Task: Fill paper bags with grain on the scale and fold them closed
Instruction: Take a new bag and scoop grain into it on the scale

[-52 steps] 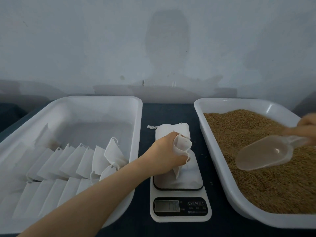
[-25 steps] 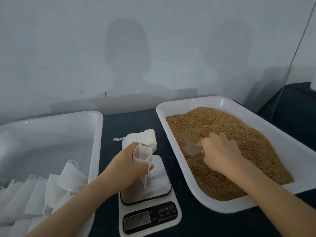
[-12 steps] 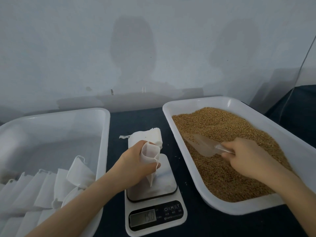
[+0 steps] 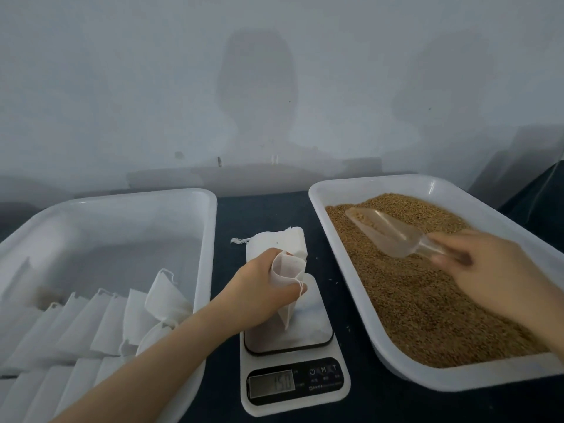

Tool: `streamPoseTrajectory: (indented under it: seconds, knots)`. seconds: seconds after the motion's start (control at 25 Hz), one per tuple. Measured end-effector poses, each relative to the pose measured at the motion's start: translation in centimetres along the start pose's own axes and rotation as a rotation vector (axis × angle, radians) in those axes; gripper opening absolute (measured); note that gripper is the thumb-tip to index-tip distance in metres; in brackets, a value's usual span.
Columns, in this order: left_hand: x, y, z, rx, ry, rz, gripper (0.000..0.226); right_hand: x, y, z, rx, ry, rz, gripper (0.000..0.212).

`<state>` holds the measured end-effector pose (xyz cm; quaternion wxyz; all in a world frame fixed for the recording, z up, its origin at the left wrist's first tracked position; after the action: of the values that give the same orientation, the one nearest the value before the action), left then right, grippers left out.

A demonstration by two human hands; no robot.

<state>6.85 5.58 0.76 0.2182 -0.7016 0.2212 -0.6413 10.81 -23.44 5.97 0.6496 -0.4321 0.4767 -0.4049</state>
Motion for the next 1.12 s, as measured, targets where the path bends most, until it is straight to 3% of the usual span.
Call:
streamPoseTrajectory:
  seconds: [0.16,0.36,1.12]
  knots:
    - [0.1,-0.1,0.0,-0.013,0.013,-0.022,0.04,-0.9,-3.0,0.6,0.103,-0.143,0.039,0.041]
    - [0.1,0.0,0.0,-0.013,0.055,-0.05,0.039,-3.7,-3.8,0.9,0.092,-0.369,-0.019,0.043]
    - [-0.2,0.1,0.3,-0.037,0.112,-0.1,0.049,-8.3,-4.6,3.6,0.169,-0.627,-0.26,0.04]
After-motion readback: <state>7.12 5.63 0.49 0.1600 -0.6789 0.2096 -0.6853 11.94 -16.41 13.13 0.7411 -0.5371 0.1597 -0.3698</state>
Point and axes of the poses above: each hand's wrist, its own z-axis towards the middle knuckle, its own y-axis out of the palm, x = y × z, the point moved 3 cm from there along z, towards the middle knuckle, and after that the axes turned 1 degree about -z, right-handed, at the moved point
